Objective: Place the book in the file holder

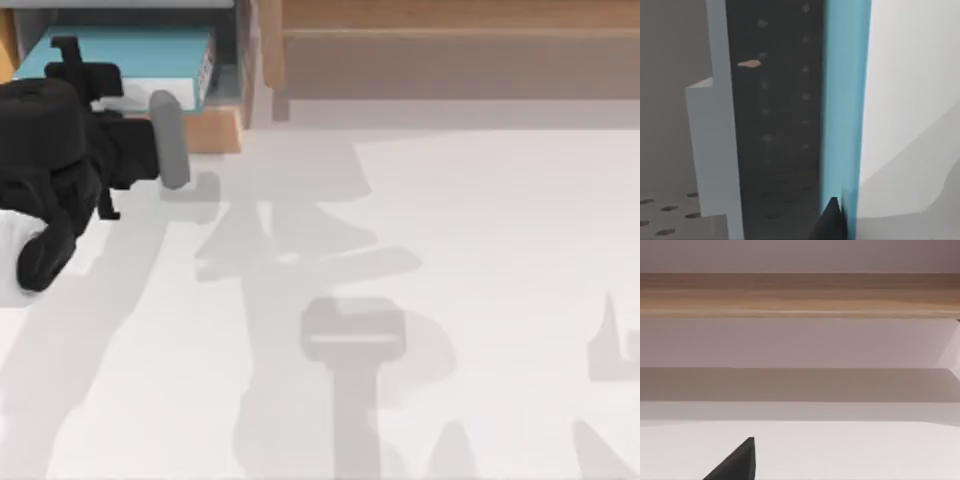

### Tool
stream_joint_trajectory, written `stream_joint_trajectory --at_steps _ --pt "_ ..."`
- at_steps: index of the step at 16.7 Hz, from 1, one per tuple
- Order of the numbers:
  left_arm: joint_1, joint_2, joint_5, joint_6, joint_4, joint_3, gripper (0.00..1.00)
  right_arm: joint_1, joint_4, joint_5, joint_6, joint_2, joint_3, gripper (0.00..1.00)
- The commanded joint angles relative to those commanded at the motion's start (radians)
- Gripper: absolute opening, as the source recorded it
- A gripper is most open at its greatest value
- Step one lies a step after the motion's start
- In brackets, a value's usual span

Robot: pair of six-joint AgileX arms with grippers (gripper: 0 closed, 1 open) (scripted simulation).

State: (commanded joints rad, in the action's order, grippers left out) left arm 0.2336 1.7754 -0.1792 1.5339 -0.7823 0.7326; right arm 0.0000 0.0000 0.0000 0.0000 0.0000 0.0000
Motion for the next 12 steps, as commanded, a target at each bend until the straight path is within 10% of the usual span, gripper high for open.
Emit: stream_joint_trajectory --at_steps 12 --pt "-0.016 0.104 0.018 0.004 0.013 0.118 0.00 0.000 0.000 0.000 0.000 0.000 0.000 1.00"
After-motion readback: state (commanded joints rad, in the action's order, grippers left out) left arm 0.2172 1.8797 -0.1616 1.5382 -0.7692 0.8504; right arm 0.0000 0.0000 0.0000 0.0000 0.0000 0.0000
